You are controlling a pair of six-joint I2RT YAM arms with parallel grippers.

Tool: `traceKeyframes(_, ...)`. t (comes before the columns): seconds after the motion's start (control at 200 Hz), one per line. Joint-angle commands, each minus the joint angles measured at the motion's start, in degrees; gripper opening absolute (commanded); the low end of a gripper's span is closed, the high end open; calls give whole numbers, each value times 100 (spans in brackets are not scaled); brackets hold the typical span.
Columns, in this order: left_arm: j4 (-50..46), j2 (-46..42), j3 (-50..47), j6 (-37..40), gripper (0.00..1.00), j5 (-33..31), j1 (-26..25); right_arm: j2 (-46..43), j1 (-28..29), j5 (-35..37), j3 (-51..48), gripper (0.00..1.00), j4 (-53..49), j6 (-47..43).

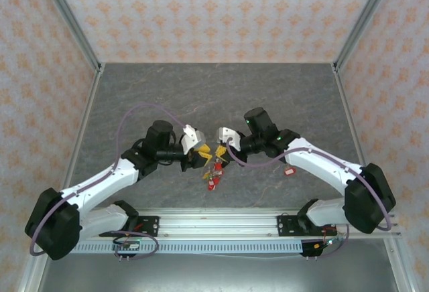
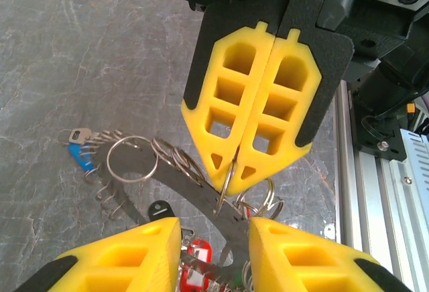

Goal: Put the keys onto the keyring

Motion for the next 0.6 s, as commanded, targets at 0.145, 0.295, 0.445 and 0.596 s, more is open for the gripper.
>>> traceKeyframes(0.145,-3,116,254,565,31,280,-26,198,-15,-313,400,0,-126,-362)
traceKeyframes(0.295,-75,116,258,684,29,-4,-24,274,-16,-424,469,0,-133,-372)
traceKeyframes(0.445,-98,99,241,759,27,-204,-26,332,-15,-476,555,0,-309,-501)
traceKeyframes(0.596,-290,124,311,875,27,-251,-31,338,-16,-554,595,0,-335,-523)
